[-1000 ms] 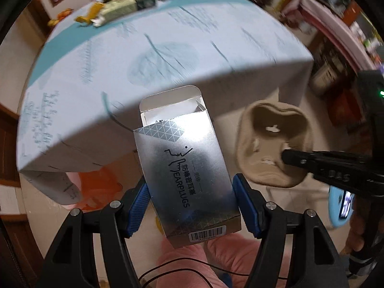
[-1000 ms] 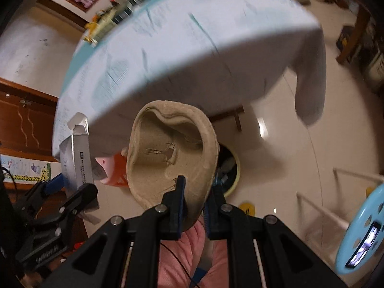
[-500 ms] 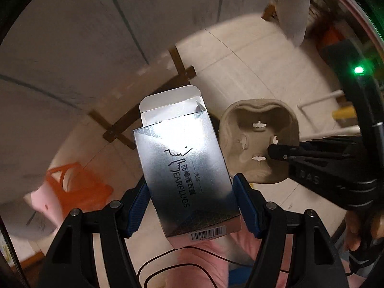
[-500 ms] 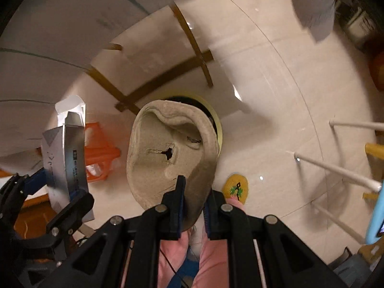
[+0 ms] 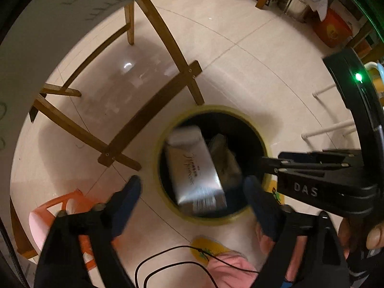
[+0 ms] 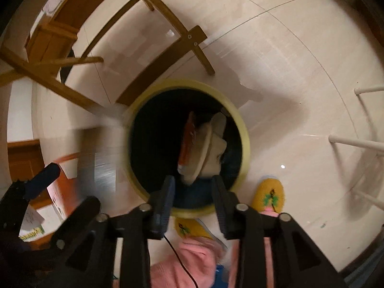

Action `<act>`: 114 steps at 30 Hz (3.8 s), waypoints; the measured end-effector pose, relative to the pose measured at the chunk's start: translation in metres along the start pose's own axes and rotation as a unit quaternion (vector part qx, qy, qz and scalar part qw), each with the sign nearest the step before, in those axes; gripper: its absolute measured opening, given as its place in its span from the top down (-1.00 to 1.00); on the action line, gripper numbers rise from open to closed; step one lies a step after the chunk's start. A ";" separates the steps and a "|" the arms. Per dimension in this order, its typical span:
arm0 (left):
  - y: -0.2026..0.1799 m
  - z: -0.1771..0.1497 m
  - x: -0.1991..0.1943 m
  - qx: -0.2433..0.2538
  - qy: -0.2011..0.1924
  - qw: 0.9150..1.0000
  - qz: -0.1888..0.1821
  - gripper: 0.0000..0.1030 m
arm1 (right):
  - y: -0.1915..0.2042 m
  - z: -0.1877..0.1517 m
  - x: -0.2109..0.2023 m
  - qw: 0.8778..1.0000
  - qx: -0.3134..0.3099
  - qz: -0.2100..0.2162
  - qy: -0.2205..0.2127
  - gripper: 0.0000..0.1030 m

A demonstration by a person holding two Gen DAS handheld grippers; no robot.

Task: Collect trash
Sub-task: 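Raise both tools back toward the table, then reach the left gripper toward the yellow snack packet and the right toward the green packets, then grasp the yellow packet with the left gripper while the right grasps the green-white packet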

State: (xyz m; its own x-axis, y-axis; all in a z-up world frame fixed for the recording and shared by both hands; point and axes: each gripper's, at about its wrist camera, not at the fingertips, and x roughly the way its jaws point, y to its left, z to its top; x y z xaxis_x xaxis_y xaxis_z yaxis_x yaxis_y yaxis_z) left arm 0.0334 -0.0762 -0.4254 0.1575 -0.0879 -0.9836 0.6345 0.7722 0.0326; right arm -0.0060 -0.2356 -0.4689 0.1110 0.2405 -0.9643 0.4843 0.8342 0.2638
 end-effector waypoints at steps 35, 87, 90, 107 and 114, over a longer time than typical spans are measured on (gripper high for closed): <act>0.029 0.026 -0.339 -0.090 -0.119 0.989 -0.017 -0.99 | 0.062 -0.036 -0.315 0.988 -0.068 0.048 -0.128 0.32; 0.297 0.145 -0.377 -0.355 -0.165 0.920 0.004 -0.99 | 0.253 0.175 -0.409 0.954 -0.219 0.069 -0.195 0.32; 0.341 0.167 -0.353 -0.366 -0.148 0.918 -0.024 -0.99 | 0.276 0.206 -0.396 0.962 -0.189 0.062 -0.189 0.32; 0.448 0.245 -0.225 -0.444 -0.054 0.890 -0.081 -0.94 | 0.336 0.338 -0.299 0.987 -0.035 0.030 -0.154 0.31; 0.454 0.264 -0.198 -0.443 -0.014 0.894 -0.067 -0.31 | 0.339 0.355 -0.272 0.992 -0.014 -0.008 -0.128 0.32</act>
State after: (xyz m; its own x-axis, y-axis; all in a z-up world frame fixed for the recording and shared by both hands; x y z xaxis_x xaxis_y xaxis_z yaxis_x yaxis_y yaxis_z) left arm 0.4901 0.1258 -0.1692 0.1512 -0.2237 -0.9629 -0.1977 0.9476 -0.2511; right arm 0.4360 -0.1938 -0.1258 0.3229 0.0962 -0.9415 0.4643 0.8508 0.2462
